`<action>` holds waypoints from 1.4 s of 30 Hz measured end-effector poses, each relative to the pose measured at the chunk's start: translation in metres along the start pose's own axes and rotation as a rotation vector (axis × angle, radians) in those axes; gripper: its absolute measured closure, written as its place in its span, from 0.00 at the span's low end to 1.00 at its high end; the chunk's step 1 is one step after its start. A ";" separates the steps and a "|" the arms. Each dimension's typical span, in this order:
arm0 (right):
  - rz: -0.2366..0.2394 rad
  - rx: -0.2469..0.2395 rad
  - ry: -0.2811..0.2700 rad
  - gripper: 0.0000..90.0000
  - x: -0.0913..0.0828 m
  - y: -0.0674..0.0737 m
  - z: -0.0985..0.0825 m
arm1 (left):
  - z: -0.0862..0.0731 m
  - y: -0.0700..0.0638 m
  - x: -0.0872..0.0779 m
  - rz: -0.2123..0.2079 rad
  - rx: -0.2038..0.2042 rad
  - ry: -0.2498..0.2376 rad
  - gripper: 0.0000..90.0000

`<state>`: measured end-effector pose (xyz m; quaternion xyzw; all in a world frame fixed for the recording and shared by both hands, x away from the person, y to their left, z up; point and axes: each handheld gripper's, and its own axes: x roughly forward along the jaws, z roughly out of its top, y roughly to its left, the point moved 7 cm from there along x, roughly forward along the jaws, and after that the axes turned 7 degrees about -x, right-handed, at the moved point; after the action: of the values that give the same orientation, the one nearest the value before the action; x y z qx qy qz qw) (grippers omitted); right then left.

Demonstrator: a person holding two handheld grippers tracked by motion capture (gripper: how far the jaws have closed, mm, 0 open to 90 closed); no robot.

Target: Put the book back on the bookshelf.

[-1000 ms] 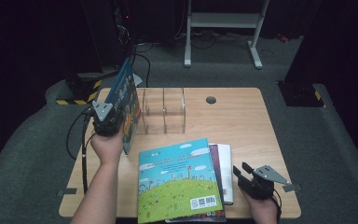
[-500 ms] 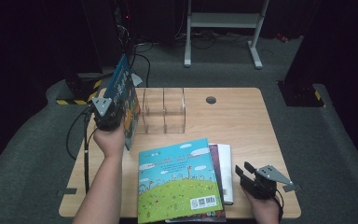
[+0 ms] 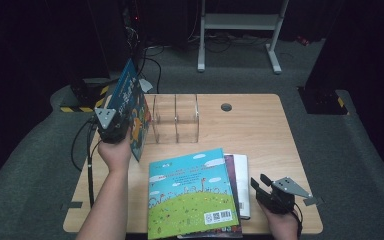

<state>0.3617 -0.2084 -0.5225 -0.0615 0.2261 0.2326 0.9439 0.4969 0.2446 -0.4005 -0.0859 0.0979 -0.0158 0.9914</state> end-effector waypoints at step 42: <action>0.016 -0.007 0.011 0.59 0.002 0.003 -0.001 | -0.012 0.005 -0.003 -0.069 0.014 0.073 0.62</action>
<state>0.3609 -0.2050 -0.5245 -0.0644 0.2308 0.2406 0.9406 0.4916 0.2473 -0.4128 -0.0819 0.1307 -0.0536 0.9866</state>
